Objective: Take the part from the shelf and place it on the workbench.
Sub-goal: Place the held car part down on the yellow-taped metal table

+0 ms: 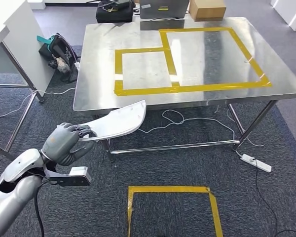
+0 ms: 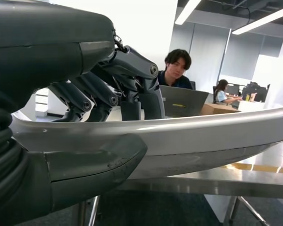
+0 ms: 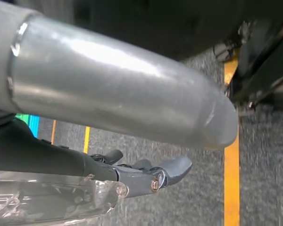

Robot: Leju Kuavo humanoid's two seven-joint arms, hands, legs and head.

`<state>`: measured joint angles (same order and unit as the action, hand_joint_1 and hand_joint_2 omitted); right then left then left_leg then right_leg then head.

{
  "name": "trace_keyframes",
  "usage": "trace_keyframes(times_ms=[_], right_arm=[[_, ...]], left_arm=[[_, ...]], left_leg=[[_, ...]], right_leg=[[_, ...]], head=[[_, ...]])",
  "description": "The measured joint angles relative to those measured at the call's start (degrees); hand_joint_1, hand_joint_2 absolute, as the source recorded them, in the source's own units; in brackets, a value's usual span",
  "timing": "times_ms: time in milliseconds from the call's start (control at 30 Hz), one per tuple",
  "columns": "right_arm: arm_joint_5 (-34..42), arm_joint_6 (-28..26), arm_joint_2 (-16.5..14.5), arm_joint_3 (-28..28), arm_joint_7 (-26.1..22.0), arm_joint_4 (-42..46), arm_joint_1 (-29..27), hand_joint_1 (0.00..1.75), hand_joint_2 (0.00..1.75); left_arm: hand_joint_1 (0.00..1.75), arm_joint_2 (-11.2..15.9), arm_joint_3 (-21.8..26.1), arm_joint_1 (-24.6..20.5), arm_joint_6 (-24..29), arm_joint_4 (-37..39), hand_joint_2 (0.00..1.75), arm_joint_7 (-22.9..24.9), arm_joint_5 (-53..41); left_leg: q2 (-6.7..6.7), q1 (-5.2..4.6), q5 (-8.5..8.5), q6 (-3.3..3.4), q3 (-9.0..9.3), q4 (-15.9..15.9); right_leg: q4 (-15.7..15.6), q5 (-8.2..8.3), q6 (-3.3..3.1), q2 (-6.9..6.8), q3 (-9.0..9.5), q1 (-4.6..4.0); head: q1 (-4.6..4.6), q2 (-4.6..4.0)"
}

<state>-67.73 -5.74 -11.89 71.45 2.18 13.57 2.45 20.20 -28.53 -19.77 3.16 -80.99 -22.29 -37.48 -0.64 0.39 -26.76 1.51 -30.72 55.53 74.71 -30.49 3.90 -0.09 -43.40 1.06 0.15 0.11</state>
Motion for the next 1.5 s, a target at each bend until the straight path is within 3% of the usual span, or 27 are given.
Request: trace_keyframes(times_ms=[33, 67, 133, 200, 300, 333, 400, 467, 500, 533, 567, 600, 700, 733, 833, 867, 900, 967, 1000, 1033, 1067, 1133, 1200, 1267, 1367, 1433, 1500], right_arm=[[-0.11, 0.04, 0.18, 0.0, -0.17, 0.2, -0.23, 0.0, 0.0], [-0.25, 0.02, 0.3, 0.0, -0.31, 0.37, -0.42, 0.0, 0.0], [-0.49, -0.04, 0.43, -0.01, -0.48, 0.65, -0.67, 0.0, 0.0], [-0.66, -0.09, 0.41, -0.04, -0.61, 0.77, -0.68, 0.0, 0.0], [-0.97, -0.23, 0.38, -0.28, -0.8, 0.86, -0.6, 0.0, 0.0], [-1.13, -0.26, 0.38, -0.37, -0.85, 0.86, -0.6, 0.0, 0.0], [-1.47, -0.29, 0.39, -0.54, -0.95, 0.86, -0.66, 0.0, 0.0], [-1.68, -0.32, 0.39, -0.74, -0.98, 0.86, -0.84, 0.0, 0.0], [-1.77, -0.31, 0.39, -0.82, -0.98, 0.86, -0.94, 0.0, 0.0], [-1.84, -0.31, 0.39, -0.88, -0.98, 0.86, -1.0, 0.0, 0.0], [-1.92, -0.29, 0.39, -0.92, -0.98, 0.86, -1.02, 0.0, 0.0], [-2.03, -0.27, 0.39, -0.96, -0.99, 0.86, -1.01, 0.0, 0.0], [-2.4, -0.1, 0.38, -1.22, -1.11, 0.84, -0.97, 0.0, 0.0], [-2.53, -0.04, 0.38, -1.31, -1.17, 0.84, -0.95, 0.0, 0.0], [-3.03, 0.0, 0.41, -1.63, -1.35, 0.84, -0.8, 0.0, 0.0], [-3.19, 0.02, 0.42, -1.81, -1.4, 0.84, -0.7, 0.0, 0.0], [-3.33, 0.06, 0.43, -2.01, -1.45, 0.84, -0.61, 0.0, 0.0], [-3.51, 0.16, 0.43, -2.28, -1.5, 0.84, -0.56, 0.0, 0.0], [-3.59, 0.2, 0.43, -2.36, -1.5, 0.84, -0.61, 0.0, 0.0], [-3.68, 0.23, 0.43, -2.41, -1.5, 0.84, -0.68, 0.0, 0.0], [-3.8, 0.26, 0.43, -2.49, -1.5, 0.84, -0.72, 0.0, 0.0], [-4.11, 0.31, 0.43, -2.71, -1.5, 0.84, -0.73, 0.0, 0.0], [-4.41, 0.35, 0.44, -2.91, -1.49, 0.84, -0.68, 0.0, 0.0], [-4.57, 0.36, 0.45, -3.12, -1.4, 0.84, -0.65, 0.0, 0.0], [-4.66, 0.36, 0.34, -3.36, -1.32, 0.84, -0.63, 0.0, 0.0], [-4.65, 0.36, 0.3, -3.51, -1.32, 0.83, -0.65, 0.0, 0.0], [-4.63, 0.35, 0.3, -3.64, -1.3, 0.82, -0.8, 0.0, 0.0]], left_arm=[[1.75, -0.12, -0.06, 0.01, -0.01, 0.18, 1.75, -0.02, -0.05], [1.75, -0.23, -0.11, 0.01, -0.01, 0.32, 1.75, -0.02, -0.08], [1.75, -0.42, -0.2, -0.04, -0.01, 0.51, 1.75, -0.02, -0.08], [1.75, -0.48, -0.31, -0.31, -0.03, 0.65, 1.75, -0.02, -0.08], [1.75, -0.56, -0.48, -0.74, -0.07, 0.77, 1.75, -0.03, -0.1], [1.75, -0.6, -0.5, -0.82, -0.07, 0.78, 1.75, -0.03, -0.08], [1.75, -0.64, -0.51, -0.87, -0.05, 0.87, 1.75, -0.02, -0.05], [1.75, -0.66, -0.58, -0.7, -0.05, 1.12, 1.75, -0.02, -0.03], [1.75, -0.67, -0.62, -0.61, -0.04, 1.27, 1.75, -0.02, 0.02], [1.75, -0.67, -0.66, -0.56, -0.02, 1.42, 1.75, -0.04, 0.14], [1.75, -0.68, -0.67, -0.55, 0.02, 1.53, 1.75, -0.13, 0.34], [1.75, -0.68, -0.66, -0.55, 0.09, 1.62, 1.75, -0.28, 0.61], [1.75, -0.67, -0.56, -0.38, 0.34, 1.84, 1.75, -0.93, 1.32], [1.75, -0.67, -0.49, -0.26, 0.42, 1.88, 1.75, -1.08, 1.45], [1.75, -0.74, -0.12, -0.22, 0.6, 1.9, 1.75, -1.49, 1.71], [1.75, -0.78, 0.06, -0.27, 0.65, 1.89, 1.75, -1.64, 1.8], [1.75, -0.81, 0.22, -0.3, 0.69, 1.89, 1.75, -1.78, 1.9], [1.75, -0.83, 0.38, -0.17, 0.64, 1.9, 1.75, -1.99, 2.16], [1.75, -0.84, 0.38, -0.06, 0.55, 1.9, 1.75, -2.04, 2.34], [1.75, -0.86, 0.39, 0.06, 0.45, 1.91, 1.75, -2.08, 2.51], [1.75, -0.9, 0.39, 0.14, 0.35, 1.91, 1.75, -2.1, 2.64], [1.75, -0.97, 0.41, 0.16, 0.16, 1.91, 1.75, -2.13, 2.75], [1.75, -1.01, 0.42, 0.09, -0.07, 1.94, 1.75, -2.16, 2.7], [1.75, -1.01, 0.42, 0.01, -0.27, 1.95, 1.75, -2.19, 2.57], [1.75, -1.03, 0.45, -0.21, -0.37, 1.87, 1.75, -2.25, 2.39], [1.75, -1.03, 0.48, -0.38, -0.4, 1.9, 1.75, -2.27, 2.33], [1.75, -1.03, 0.43, -0.16, -0.44, 2.0, 1.75, -2.27, 2.32]], left_leg=[[-0.09, 0.15, -0.37, -0.28, 0.61, 0.02], [-0.17, 0.38, -0.84, -0.66, 1.41, 0.03], [-0.23, 0.75, -2.1, -1.65, 3.05, 0.18], [-0.26, 0.71, -3.1, -2.57, 3.86, -0.01], [-0.29, 0.79, -2.45, -3.6, 3.69, 0.9], [-0.16, 0.85, -1.52, -3.87, 2.38, 3.25], [0.13, 0.86, -1.06, -4.24, -2.49, 10.51], [0.18, 0.76, -4.93, -4.27, -7.36, 16.08], [0.18, 0.69, -7.21, -4.14, -8.96, 16.94], [0.18, 0.59, -8.53, -3.93, -9.9, 16.45], [0.18, 0.46, -8.3, -3.63, -10.21, 14.65], [0.2, 0.28, -6.09, -3.22, -10.06, 11.8], [0.42, -0.37, 4.56, -2.14, -9.22, 3.04], [0.43, -0.5, 6.36, -2.03, -9.09, 1.99], [0.2, -0.33, 6.69, -1.67, -8.32, 1.82], [0.17, -0.22, 6.48, -1.38, -7.97, 1.74], [0.17, -0.13, 6.22, -1.09, -7.62, 1.67], [0.14, -0.23, 5.57, -0.63, -7.15, 1.68], [0.06, -0.31, 5.23, -0.52, -6.86, 1.69], [-0.07, -0.39, 4.86, -0.48, -6.45, 1.69], [-0.23, -0.45, 4.33, -0.49, -5.89, 1.69], [-0.46, -0.55, 3.1, -0.66, -4.55, 1.69], [-0.56, -0.78, 1.95, -1.02, -3.59, 1.76], [-0.62, -0.88, 1.35, -1.5, -3.18, 1.73], [-0.37, -0.74, 0.53, -2.4, -3.3, 3.2], [-0.15, -0.6, -1.25, -3.11, -6.43, 9.14], [-0.09, -0.33, -2.48, -3.6, -11.63, 16.25]], right_leg=[[-0.39, 0.88, 0.01, 0.0, -0.45, 0.02], [-3.02, 2.54, 0.09, -0.01, 0.24, 0.07], [-11.11, 6.88, 0.6, 0.02, 3.09, 0.35], [-15.55, 8.61, 0.21, 0.18, 4.93, 0.45], [-15.76, 7.88, -1.44, 0.36, 5.78, 0.37], [-15.87, 7.56, -1.77, 0.38, 6.21, 0.41], [-16.2, 6.79, -2.31, 0.44, 7.26, 0.43], [-16.4, 5.68, -2.76, 0.5, 8.64, 0.29], [-16.43, 5.07, -2.94, 0.57, 9.47, 0.19], [-16.45, 4.44, -3.06, 0.67, 10.35, 0.1], [-16.45, 3.79, -3.11, 0.78, 11.25, 0.01], [-16.46, 3.14, -3.09, 0.86, 12.13, -0.08], [-16.3, 1.07, -2.54, 1.13, 13.6, -0.55], [-16.32, 0.36, -2.26, 1.2, 13.81, -0.69], [-16.23, -1.35, -1.39, 0.97, 14.63, -0.76], [-14.74, -2.29, -1.1, 0.79, 14.1, -0.75], [-11.96, -3.68, -0.84, 0.65, 12.73, -0.75], [-4.22, -6.75, -0.59, 0.53, 7.99, -0.77], [-1.34, -7.24, -0.6, 0.54, 5.81, -0.78], [-0.33, -6.53, -0.69, 0.54, 4.45, -0.81], [-1.66, -4.48, -0.87, 0.55, 4.21, -0.87], [-8.98, 1.18, -1.47, 0.55, 6.27, -1.07], [-14.78, 3.75, -2.08, 0.54, 8.65, -1.28], [-15.9, 3.38, -2.55, 0.56, 9.56, -1.46], [-16.68, 2.93, -3.41, 0.65, 11.23, -1.03], [-17.42, 2.13, -3.79, 0.69, 12.98, -0.66], [-17.74, 0.85, -3.73, 0.73, 14.73, -0.42]], head=[[0.04, 0.0], [0.04, 0.0], [0.24, 0.0], [0.39, 0.0], [0.27, 0.0], [0.26, 0.0], [0.22, 0.0], [0.22, 0.0], [0.22, 0.0], [0.22, 0.0], [0.22, 0.0], [0.22, 0.0], [0.12, 0.0], [0.08, 0.0], [0.1, 0.0], [0.16, 0.0], [0.23, 0.0], [0.29, 0.0], [0.3, 0.0], [0.31, 0.0], [0.31, 0.0], [0.32, 0.0], [0.27, 0.0], [0.22, 0.0], [-0.01, 0.01], [-0.35, 0.0], [-0.42, 0.0]])
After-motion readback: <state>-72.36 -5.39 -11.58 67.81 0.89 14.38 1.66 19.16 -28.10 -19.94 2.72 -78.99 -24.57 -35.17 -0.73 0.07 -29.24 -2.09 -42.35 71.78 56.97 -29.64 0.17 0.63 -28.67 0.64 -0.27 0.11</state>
